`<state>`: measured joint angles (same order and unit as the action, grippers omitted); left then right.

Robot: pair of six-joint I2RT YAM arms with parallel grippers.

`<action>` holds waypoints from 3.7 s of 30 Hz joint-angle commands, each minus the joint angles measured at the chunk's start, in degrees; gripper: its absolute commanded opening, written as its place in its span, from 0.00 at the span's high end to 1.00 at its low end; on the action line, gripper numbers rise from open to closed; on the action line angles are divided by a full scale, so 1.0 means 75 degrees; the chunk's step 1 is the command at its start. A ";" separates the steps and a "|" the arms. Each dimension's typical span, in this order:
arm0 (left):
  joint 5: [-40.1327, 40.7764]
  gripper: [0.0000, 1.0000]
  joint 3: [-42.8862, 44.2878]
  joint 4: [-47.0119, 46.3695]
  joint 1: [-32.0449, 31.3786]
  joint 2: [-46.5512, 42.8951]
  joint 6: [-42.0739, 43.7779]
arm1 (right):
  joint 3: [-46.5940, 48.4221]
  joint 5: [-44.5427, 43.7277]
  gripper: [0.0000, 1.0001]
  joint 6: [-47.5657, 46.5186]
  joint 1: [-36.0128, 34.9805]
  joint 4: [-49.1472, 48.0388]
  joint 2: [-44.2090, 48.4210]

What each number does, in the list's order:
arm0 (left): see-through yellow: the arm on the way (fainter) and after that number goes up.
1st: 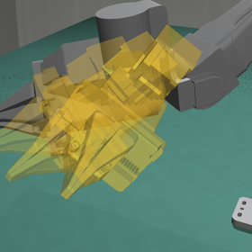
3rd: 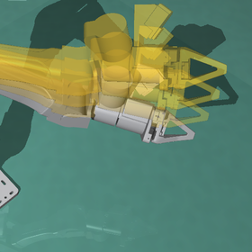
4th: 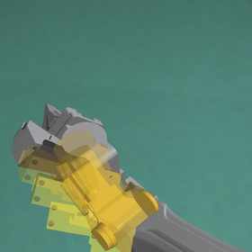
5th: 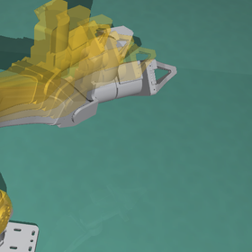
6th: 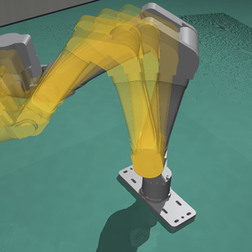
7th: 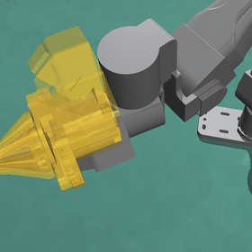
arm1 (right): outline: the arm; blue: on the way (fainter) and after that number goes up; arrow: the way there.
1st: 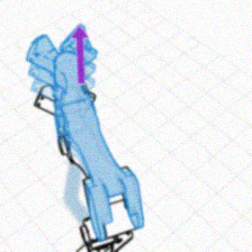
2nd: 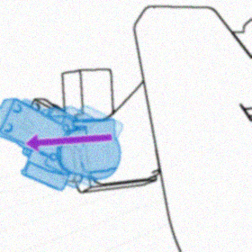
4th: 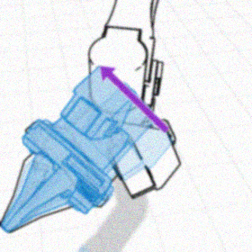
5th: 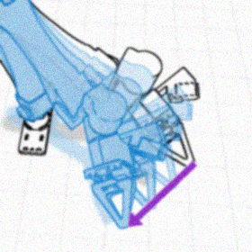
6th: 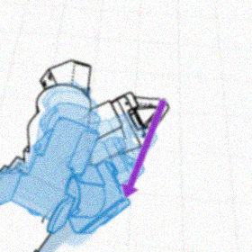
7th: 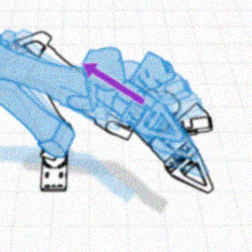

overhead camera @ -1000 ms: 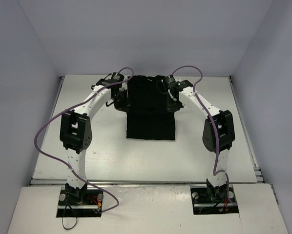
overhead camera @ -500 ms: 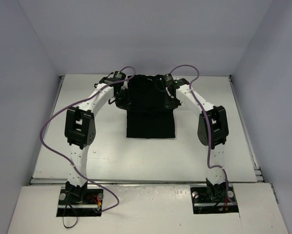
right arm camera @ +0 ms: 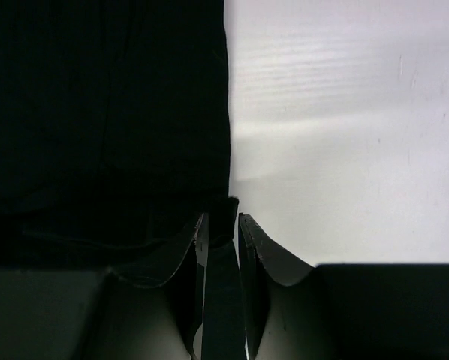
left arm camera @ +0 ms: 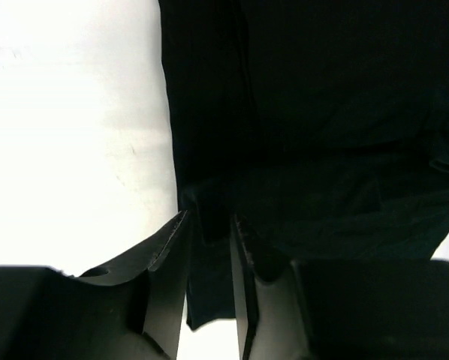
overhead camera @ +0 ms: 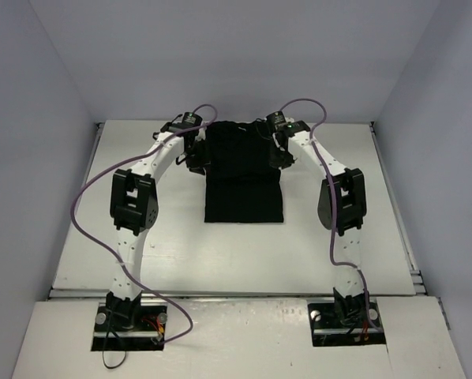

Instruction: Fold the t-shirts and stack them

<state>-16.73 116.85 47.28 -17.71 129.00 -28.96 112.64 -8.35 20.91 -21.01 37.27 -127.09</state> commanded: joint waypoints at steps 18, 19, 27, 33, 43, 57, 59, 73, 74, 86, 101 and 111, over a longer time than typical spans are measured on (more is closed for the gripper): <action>-0.0403 0.66 -0.2880 -0.1455 -0.0474 -0.3554 0.0354 | -0.0958 0.3085 0.68 -0.2205 0.0098 -0.0252 0.2056; -0.0377 0.66 -0.3400 -0.1845 -0.0597 -0.3771 0.0180 | -0.1150 0.3277 0.68 -0.2280 0.0018 -0.0272 0.2071; -0.0042 0.66 -0.5359 -0.3314 -0.1189 -0.3327 -0.0369 | -0.1790 0.4347 0.69 -0.2984 -0.0632 -0.0375 0.1455; 0.0039 0.67 -0.5555 -0.3657 -0.1200 -0.2922 -0.0500 | -0.0714 0.4374 0.70 -0.3342 -0.0378 -0.0362 0.0066; 0.0148 0.68 -0.5891 -0.3667 -0.1224 -0.2839 -0.0448 | 0.2928 0.3832 0.69 -0.2864 0.0601 -0.0359 -0.1677; -0.0299 0.67 -0.4414 -0.2845 -0.1109 -0.3542 -0.0142 | -0.0517 0.4648 0.64 -0.1545 0.1134 -0.1337 0.1204; -0.0451 0.67 -0.4540 -0.2875 -0.1107 -0.3735 -0.0182 | -0.1783 0.5038 0.64 -0.1195 0.1133 -0.1909 0.2154; -0.1260 0.83 -0.5454 -0.3608 -0.0639 -0.2323 -0.0076 | -0.6913 0.7378 0.66 -0.0188 0.1311 -0.5555 0.3075; -0.1268 0.84 -0.5527 -0.3648 -0.0599 -0.2220 -0.0122 | -0.7164 0.7507 0.66 -0.0120 0.1405 -0.5855 0.3006; -0.1121 0.90 -0.7145 -0.3628 -0.0158 -0.2042 -0.0595 | -0.9829 0.7029 0.66 0.0774 0.2231 -0.8267 0.2350; -0.0593 0.74 -0.5998 -0.1942 -0.0064 -0.3933 0.0048 | -0.8786 0.6253 0.64 0.1139 0.1875 -0.6471 0.5224; -0.1603 0.69 -0.2849 -0.2044 0.0041 -0.1916 0.0342 | -0.5137 0.7443 0.64 0.0851 0.1550 -0.6478 0.2248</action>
<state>-25.44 90.32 30.71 -18.22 108.63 -28.60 65.99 42.50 29.18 -7.55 -12.53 -102.25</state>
